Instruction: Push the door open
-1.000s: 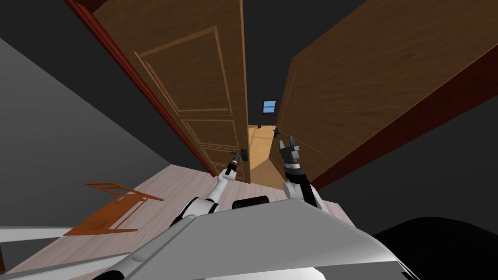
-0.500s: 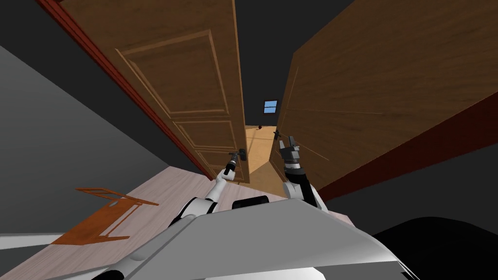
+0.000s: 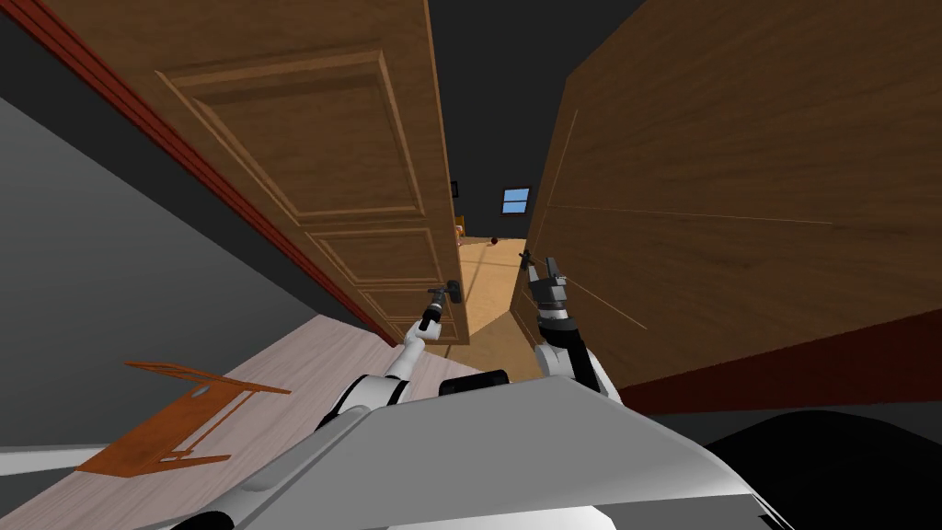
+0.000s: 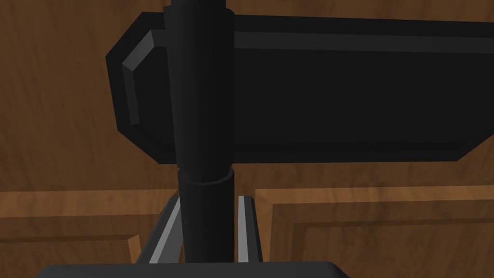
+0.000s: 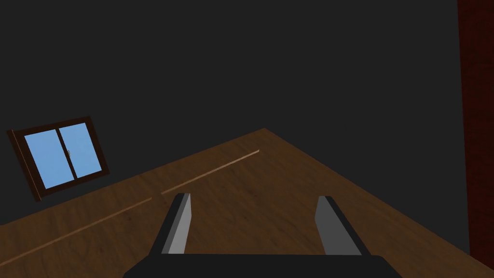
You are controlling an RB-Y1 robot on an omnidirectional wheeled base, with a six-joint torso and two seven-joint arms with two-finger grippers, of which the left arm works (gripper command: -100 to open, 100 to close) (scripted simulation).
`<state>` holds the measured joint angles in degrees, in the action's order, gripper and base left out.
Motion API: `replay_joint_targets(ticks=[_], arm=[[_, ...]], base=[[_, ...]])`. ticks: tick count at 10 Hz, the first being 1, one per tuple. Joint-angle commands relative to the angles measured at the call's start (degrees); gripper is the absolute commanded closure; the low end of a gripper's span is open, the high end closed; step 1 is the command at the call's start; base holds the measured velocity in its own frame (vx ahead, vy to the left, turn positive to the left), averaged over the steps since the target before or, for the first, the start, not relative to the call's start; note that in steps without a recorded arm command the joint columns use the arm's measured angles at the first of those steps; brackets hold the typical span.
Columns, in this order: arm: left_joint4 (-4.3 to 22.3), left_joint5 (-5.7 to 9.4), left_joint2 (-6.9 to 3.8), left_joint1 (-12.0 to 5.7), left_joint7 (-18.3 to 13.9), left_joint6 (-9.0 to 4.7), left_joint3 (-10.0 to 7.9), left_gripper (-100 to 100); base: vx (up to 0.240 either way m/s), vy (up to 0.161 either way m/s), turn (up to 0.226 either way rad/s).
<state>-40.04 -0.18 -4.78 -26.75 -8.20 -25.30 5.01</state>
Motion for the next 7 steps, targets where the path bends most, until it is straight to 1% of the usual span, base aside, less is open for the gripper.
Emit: replay_joint_targets(ticks=[1,2,4,6,7], arm=[[0.14,0.45,-1.01,0.08,0.67,-0.32,-1.87,100],[0.19,0.56,-1.11,0.10,0.85,-0.32,-2.30,100],[0.42,1.00,-1.47,0.18,1.57,-0.33,-4.00,100],[0.63,1.43,-1.79,0.26,2.26,-0.33,-5.66,100],[0.63,1.43,-1.79,0.26,2.26,-0.33,-5.66,100]], base=[[0.172,-0.171,0.068],[0.152,-0.163,0.115],[0.159,-0.156,0.078],[0.186,-0.190,0.110],[0.122,-0.118,0.049]])
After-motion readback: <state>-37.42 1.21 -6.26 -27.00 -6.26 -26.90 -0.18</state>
